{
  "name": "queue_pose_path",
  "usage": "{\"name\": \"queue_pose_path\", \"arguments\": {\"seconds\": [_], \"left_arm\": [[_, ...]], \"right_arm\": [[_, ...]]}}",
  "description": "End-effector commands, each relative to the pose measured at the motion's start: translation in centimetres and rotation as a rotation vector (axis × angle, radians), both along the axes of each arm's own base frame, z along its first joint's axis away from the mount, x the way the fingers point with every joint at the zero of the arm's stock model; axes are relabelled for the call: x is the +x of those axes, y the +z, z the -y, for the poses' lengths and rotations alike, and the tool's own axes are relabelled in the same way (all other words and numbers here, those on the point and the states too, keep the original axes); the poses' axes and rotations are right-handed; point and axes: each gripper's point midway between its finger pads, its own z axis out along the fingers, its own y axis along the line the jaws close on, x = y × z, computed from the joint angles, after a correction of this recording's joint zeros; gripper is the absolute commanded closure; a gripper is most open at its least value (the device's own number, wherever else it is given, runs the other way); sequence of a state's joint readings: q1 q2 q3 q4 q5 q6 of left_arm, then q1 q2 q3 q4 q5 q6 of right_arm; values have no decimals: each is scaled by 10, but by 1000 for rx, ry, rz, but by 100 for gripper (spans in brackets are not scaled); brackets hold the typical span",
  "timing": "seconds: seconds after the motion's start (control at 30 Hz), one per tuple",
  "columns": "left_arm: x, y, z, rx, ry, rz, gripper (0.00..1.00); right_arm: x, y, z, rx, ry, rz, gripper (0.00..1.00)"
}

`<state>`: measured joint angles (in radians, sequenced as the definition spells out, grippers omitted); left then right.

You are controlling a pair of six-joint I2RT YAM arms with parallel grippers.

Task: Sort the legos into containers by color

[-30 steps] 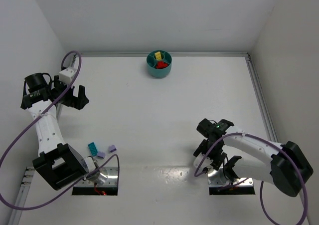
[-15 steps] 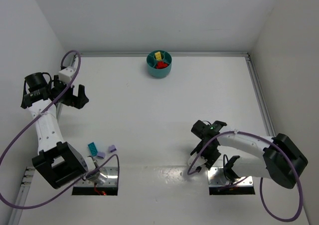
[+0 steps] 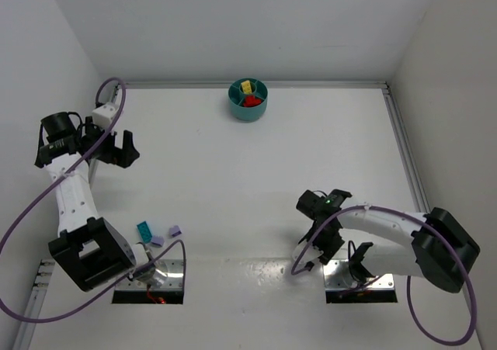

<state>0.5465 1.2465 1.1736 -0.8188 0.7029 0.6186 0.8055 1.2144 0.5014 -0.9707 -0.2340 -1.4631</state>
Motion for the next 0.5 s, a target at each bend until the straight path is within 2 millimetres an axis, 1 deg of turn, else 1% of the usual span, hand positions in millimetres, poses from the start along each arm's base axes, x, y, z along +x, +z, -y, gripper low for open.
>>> {"name": "queue_pose_path", "arguments": {"seconds": [0.0,0.03,0.1,0.13,0.17,0.2,0.27,0.3,0.33,0.37,0.43,0.47], "left_arm": [[10,0,5,-12,-20,19,0],[11,4,4,-7,-20,28,0],[14,2,5,-10,-19,20,0],[16,2,5,-16,-13,17,0],[18,3,4,-20,-7,22,0],[20,1,3,-21,-7,19,0],[22,1,4,-19,-4,21,0],[23,-2,3,-25,-4,10,0],[23,-2,4,-32,1,7,0],[25,-1,3,-27,1,16,0],[27,-4,3,-30,5,8,0],[30,-5,2,-36,11,8,0]], "right_arm": [[4,5,-11,1,-45,1,51],[5,3,-9,-15,-44,-1,51],[3,2,-10,-23,-53,-4,51],[7,3,-11,-24,-51,11,51],[7,2,-13,-24,-41,11,51],[9,0,-12,-35,-51,17,51],[13,1,-17,-43,-67,26,53],[14,-1,-18,-51,-71,34,55],[15,0,-19,-61,-101,30,57],[20,0,-22,-61,-116,45,62],[19,-2,-21,-90,-129,39,65],[22,-2,-22,-89,-140,54,69]]}}
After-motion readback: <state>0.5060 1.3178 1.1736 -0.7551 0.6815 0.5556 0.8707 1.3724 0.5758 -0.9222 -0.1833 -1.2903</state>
